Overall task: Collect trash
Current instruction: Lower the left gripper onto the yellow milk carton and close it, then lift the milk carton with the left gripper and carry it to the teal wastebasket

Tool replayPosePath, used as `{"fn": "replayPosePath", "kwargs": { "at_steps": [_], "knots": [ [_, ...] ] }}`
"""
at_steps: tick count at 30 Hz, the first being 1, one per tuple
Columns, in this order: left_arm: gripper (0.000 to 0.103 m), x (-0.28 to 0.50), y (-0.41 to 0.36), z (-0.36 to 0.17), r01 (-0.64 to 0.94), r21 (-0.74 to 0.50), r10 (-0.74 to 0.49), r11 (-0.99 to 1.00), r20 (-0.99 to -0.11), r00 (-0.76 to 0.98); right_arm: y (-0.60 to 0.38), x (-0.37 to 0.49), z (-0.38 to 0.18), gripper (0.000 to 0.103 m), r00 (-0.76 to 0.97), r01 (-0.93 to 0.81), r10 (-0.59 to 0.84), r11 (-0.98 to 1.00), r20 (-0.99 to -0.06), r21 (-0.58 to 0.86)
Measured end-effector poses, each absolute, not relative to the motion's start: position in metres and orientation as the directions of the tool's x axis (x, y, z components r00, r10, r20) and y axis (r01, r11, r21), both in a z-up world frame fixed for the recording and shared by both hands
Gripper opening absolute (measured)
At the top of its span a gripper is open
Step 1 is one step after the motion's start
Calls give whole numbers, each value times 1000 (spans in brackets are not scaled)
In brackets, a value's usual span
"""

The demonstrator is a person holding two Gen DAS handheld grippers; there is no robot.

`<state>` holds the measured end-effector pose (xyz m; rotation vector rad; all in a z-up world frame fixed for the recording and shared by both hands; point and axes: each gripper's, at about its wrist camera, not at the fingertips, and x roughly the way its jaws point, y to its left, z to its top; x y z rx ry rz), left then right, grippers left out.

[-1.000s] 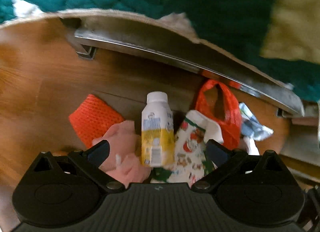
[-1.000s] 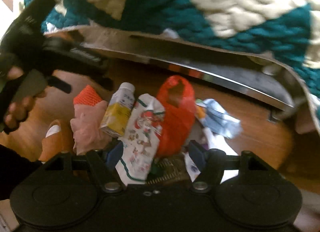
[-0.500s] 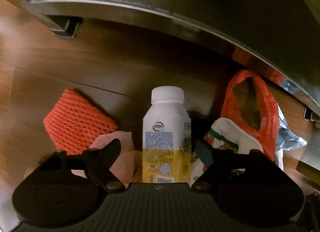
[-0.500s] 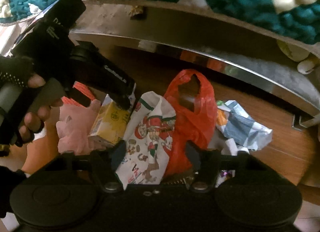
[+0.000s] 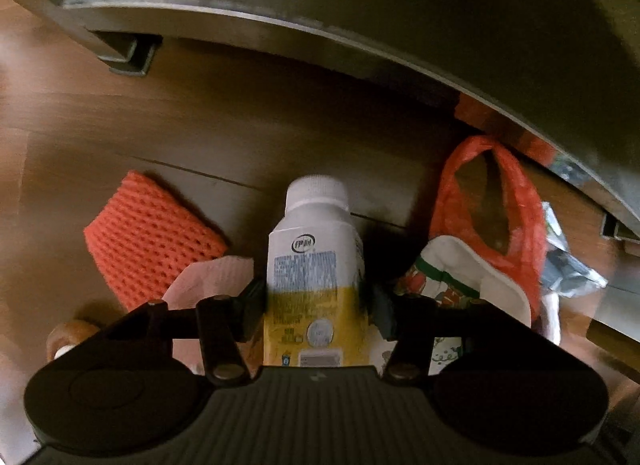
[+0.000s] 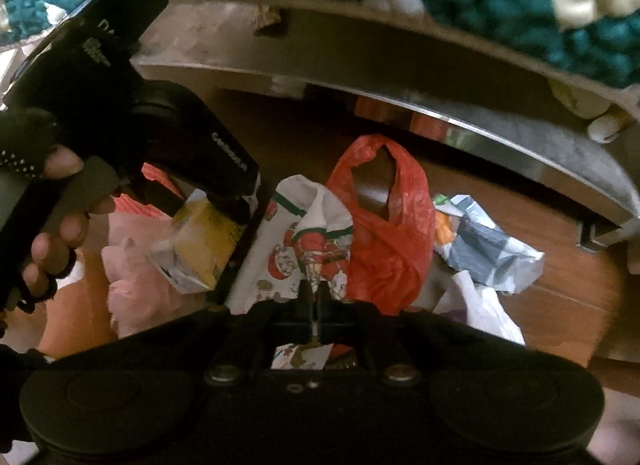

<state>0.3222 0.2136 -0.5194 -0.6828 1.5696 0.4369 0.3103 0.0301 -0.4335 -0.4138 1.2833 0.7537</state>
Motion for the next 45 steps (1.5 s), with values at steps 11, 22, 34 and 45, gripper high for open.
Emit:
{"fn": "replayPosePath", "kwargs": {
  "at_steps": [11, 22, 34, 45],
  "knots": [
    [52, 296, 188, -419, -642, -148, -158, 752, -987, 43, 4, 282, -327, 2, 210, -654, 237, 756, -948, 44],
    [52, 233, 157, -272, -526, -279, -161, 803, -952, 259, -62, 254, -175, 2, 428, -613, 342, 790, -837, 9],
    [52, 186, 108, -87, -320, -377, -139, 869, -807, 574, -149, 206, -6, 2, 681, -577, 401, 809, -613, -111],
    [51, 205, 18, 56, -62, -376, -207, 925, -632, 747, -249, 203, 119, 2, 862, -417, 324, 890, -391, -183]
  ]
}}
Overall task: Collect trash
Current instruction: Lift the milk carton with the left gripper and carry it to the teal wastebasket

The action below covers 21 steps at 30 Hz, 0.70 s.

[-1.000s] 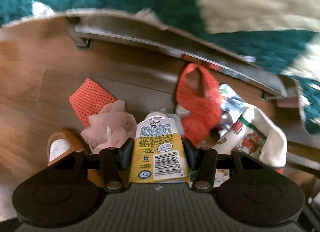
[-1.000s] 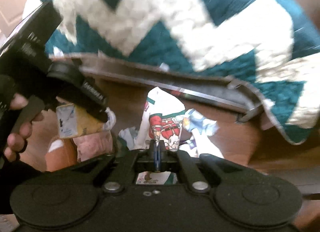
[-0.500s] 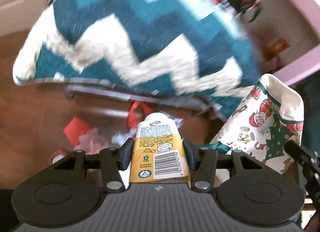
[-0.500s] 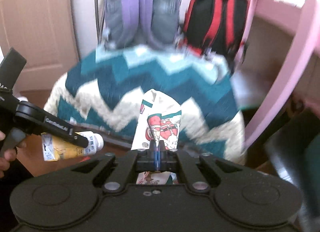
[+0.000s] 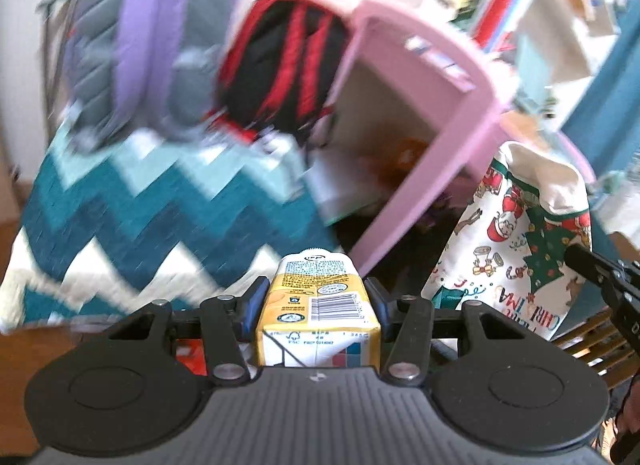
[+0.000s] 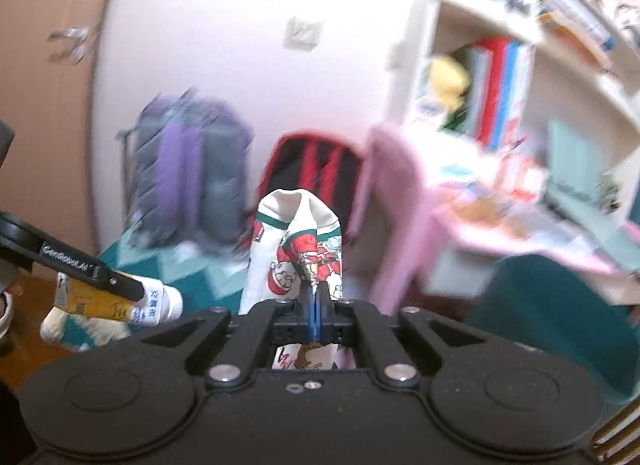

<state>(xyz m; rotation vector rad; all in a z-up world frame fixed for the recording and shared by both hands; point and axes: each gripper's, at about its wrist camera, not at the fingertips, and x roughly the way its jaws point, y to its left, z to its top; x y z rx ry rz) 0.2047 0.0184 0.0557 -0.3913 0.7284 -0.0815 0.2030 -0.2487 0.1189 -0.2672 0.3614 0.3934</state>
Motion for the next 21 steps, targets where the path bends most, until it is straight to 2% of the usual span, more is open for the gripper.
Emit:
{"fn": "replayPosePath", "kwargs": {
  "at_steps": [4, 11, 17, 21],
  "knots": [
    [51, 224, -22, 102, 26, -381, -260, 924, -579, 773, -290, 213, 156, 2, 913, -320, 249, 928, -322, -190],
    [51, 269, -101, 178, 164, -359, -335, 919, -492, 803, -358, 243, 199, 2, 963, -139, 83, 968, -256, -207],
    [51, 306, -179, 211, 273, -331, -409, 903, -472, 781, -416, 275, 208, 1, 964, 16, -69, 979, -256, -204],
    [51, 333, -233, 215, 337, -331, -465, 881, -486, 740, -451, 291, 201, 2, 952, 54, -102, 984, -287, -169]
  ]
}}
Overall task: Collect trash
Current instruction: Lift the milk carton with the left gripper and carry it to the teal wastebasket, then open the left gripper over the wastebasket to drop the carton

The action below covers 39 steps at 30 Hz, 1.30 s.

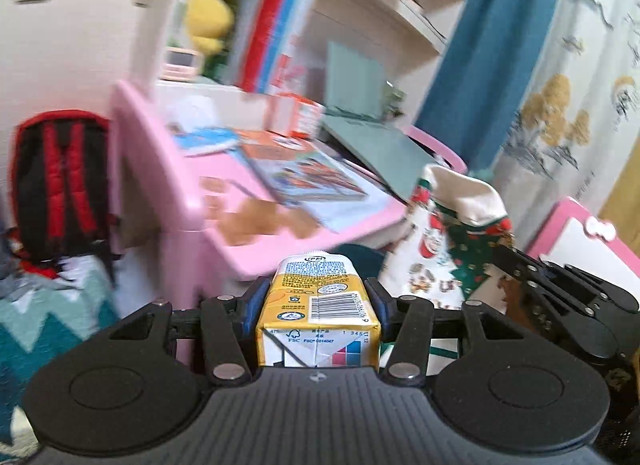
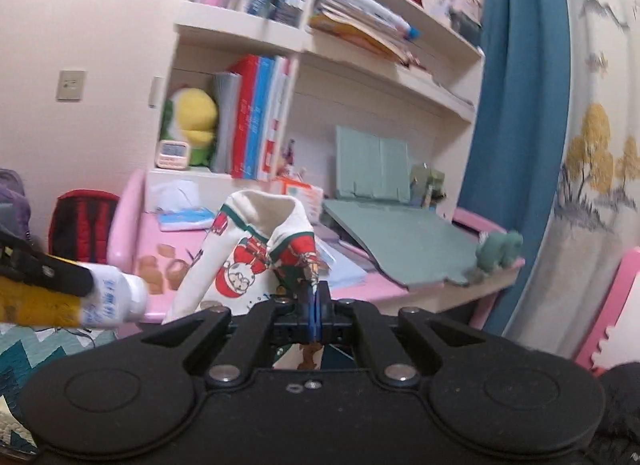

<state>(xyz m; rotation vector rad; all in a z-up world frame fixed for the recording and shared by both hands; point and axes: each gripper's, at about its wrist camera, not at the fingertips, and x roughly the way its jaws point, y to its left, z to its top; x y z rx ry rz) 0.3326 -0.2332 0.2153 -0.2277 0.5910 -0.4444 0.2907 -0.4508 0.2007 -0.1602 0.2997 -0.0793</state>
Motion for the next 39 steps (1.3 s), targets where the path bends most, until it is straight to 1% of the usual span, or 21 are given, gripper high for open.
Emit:
{"fn": "replayPosePath", "kwargs": {
  "at_steps": [5, 9, 12, 15, 16, 17, 18, 19, 20, 22, 24, 27, 29, 31, 32, 39],
  "knots": [
    [51, 359, -290, 200, 388, -316, -500, 866, -529, 686, -475, 308, 178, 2, 921, 94, -159, 976, -355, -194],
    [51, 377, -323, 179, 404, -281, -489, 871, -577, 654, -482, 322, 162, 2, 890, 65, -135, 983, -435, -173],
    [51, 385, -342, 164, 418, -242, -472, 875, -614, 632, -481, 330, 156, 2, 871, 34, -92, 991, -483, -128],
    [51, 392, -356, 149, 424, -212, -450, 880, -655, 606, -481, 342, 152, 5, 848, 33, -86, 994, -523, -109],
    [51, 394, -359, 143, 425, -207, -445, 881, -668, 597, -483, 346, 150, 8, 841, 41, -86, 995, -534, -95],
    [51, 396, -360, 138, 425, -204, -440, 882, -680, 587, -484, 349, 148, 12, 834, 46, -83, 996, -545, -81],
    [51, 397, -362, 133, 423, -200, -433, 884, -691, 579, -486, 352, 147, 14, 828, 46, -74, 997, -555, -65],
    [51, 398, -363, 129, 422, -196, -428, 885, -699, 573, -488, 354, 145, 15, 825, 45, -63, 998, -562, -45],
    [51, 399, -364, 126, 424, -190, -423, 886, -706, 568, -490, 354, 144, 21, 822, 47, -58, 998, -567, -33],
    [51, 399, -368, 122, 434, -164, -411, 886, -713, 568, -492, 353, 142, 28, 820, 52, -58, 998, -569, -27],
    [51, 399, -371, 120, 442, -142, -400, 885, -719, 568, -493, 351, 142, 29, 819, 49, -51, 999, -572, -19],
    [52, 403, -370, 118, 435, -154, -402, 887, -721, 564, -495, 346, 144, 34, 820, 56, -50, 998, -570, -7],
    [54, 402, -368, 119, 433, -156, -403, 888, -718, 568, -495, 342, 147, 39, 821, 57, -50, 998, -569, -6],
    [60, 399, -366, 122, 437, -159, -409, 886, -711, 572, -493, 339, 150, 42, 823, 48, -43, 999, -567, -6],
    [61, 397, -365, 124, 440, -162, -416, 883, -705, 575, -493, 335, 152, 43, 824, 44, -39, 999, -566, -4],
    [64, 377, -343, 140, 440, -186, -438, 879, -679, 589, -484, 310, 164, 46, 831, 9, 1, 1000, -556, 15]
  ]
}}
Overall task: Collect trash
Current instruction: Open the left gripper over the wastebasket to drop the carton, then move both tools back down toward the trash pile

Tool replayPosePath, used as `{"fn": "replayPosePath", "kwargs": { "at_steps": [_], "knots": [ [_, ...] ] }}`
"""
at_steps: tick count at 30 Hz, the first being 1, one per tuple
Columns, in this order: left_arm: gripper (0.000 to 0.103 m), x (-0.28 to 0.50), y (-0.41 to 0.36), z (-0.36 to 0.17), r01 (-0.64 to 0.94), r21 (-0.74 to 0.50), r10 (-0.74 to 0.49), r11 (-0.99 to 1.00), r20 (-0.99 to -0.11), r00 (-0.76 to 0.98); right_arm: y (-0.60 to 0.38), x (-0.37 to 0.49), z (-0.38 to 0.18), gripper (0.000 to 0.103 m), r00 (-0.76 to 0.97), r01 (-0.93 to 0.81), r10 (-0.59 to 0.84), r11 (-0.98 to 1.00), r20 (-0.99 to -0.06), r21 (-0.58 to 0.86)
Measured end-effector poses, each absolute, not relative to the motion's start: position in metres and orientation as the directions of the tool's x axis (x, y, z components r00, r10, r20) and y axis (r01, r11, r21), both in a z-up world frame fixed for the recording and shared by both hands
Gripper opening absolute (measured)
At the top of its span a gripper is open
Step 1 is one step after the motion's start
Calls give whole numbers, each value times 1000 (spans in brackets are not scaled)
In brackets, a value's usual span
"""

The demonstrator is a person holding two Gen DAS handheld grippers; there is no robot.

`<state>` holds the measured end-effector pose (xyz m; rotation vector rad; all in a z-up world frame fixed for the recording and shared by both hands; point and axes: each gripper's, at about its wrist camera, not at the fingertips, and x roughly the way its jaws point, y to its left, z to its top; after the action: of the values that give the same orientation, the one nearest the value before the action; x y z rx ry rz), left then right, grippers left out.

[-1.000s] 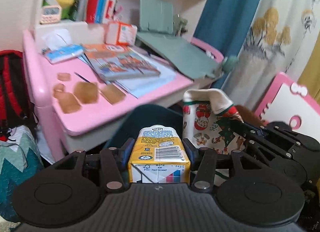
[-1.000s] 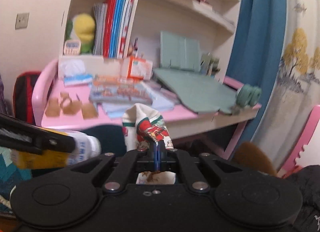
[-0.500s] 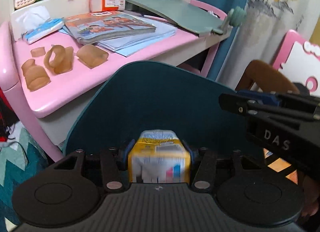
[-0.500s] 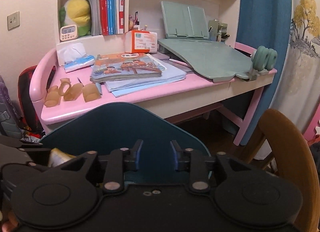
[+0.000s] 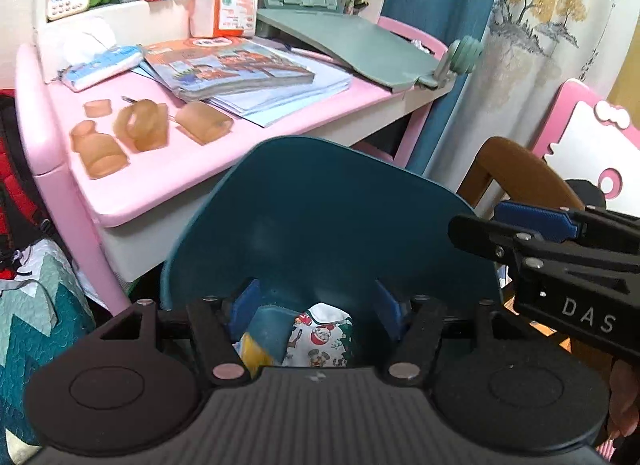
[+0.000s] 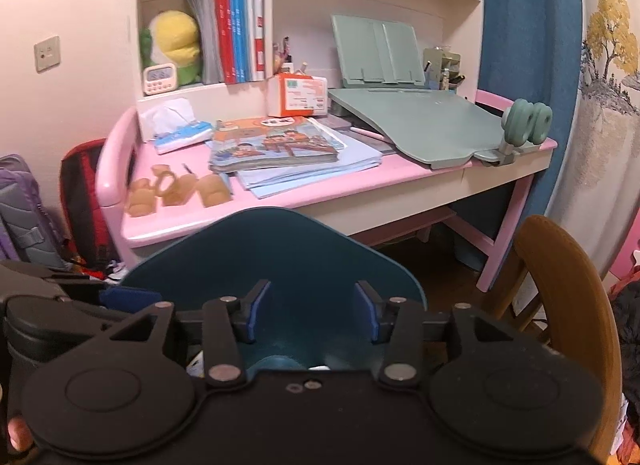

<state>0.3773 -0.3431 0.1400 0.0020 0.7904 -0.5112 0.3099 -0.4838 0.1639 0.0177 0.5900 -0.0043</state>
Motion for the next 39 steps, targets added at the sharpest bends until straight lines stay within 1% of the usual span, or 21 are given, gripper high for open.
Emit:
{"fn": "replayPosePath", "kwargs": {
  "at_steps": [10, 18, 23, 29, 30, 31, 32, 39],
  "knots": [
    [65, 328, -291, 168, 419, -200, -444, 886, -629, 638, -447, 260, 184, 49, 846, -74, 75, 997, -528, 24],
    [65, 285, -230, 179, 391, -210, -433, 896, -612, 662, -399, 225, 188, 50, 834, -185, 181, 982, -522, 46],
    [69, 257, -181, 177, 352, -204, -400, 914, -610, 684, -358, 208, 180, 50, 807, -274, 264, 960, -528, 60],
    [70, 227, -116, 162, 279, -198, -340, 940, -633, 695, -300, 196, 160, 51, 740, -402, 375, 912, -558, 80],
    [73, 221, -103, 156, 260, -200, -327, 945, -638, 697, -288, 196, 153, 51, 724, -423, 390, 902, -569, 80],
    [78, 217, -92, 151, 241, -199, -313, 950, -642, 700, -278, 195, 147, 51, 707, -444, 405, 892, -580, 82],
    [81, 212, -81, 146, 223, -198, -298, 955, -644, 705, -267, 196, 139, 52, 688, -465, 421, 881, -591, 86],
    [83, 191, -6, 89, 76, -220, -211, 973, -697, 685, -200, 206, 74, 52, 573, -554, 467, 826, -674, 101]
  ]
}}
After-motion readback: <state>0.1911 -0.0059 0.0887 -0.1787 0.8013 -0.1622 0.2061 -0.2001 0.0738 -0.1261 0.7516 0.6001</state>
